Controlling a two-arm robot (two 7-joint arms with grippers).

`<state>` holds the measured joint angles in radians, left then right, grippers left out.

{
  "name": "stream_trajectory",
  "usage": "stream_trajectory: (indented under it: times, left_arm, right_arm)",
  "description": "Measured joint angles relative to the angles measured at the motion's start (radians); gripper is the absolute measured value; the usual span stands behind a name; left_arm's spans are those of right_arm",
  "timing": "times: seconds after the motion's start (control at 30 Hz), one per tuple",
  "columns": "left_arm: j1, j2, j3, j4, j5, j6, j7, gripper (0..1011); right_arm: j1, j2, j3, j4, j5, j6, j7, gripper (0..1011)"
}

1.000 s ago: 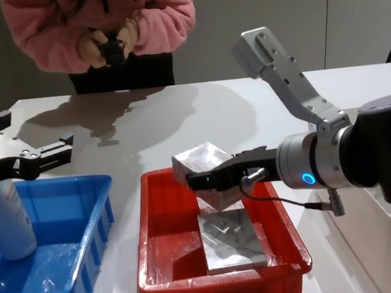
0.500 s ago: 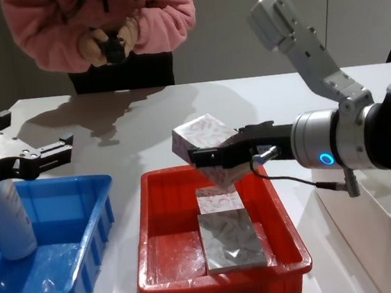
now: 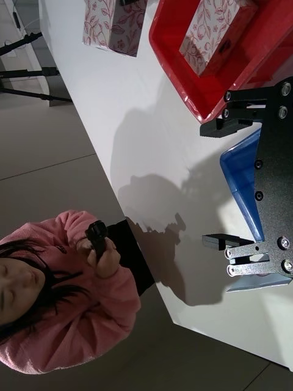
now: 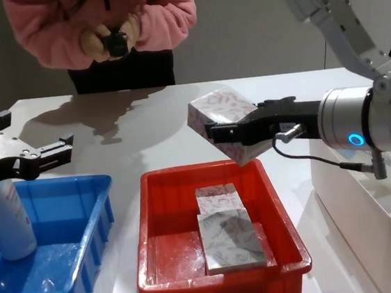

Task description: Bimanual collaborative sorting of washing and personal care products

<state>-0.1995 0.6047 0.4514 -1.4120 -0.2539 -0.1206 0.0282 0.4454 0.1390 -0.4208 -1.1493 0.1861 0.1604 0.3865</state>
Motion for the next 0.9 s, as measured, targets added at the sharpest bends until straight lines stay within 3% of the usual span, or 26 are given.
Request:
stream_trajectory:
  times: [0.37,0.9]
  left_arm:
    - [0.0,0.0,0.0,0.0,0.0,0.0,0.0,1002]
    - [0.0,0.0,0.0,0.0,0.0,0.0,0.0,1001]
  right_arm:
    - [-0.035,0.041,0.017,-0.066,0.016,0.007,-0.022,788]
    - [-0.109,0.098,0.077,-0.172,0.045,0.03,-0.071,788]
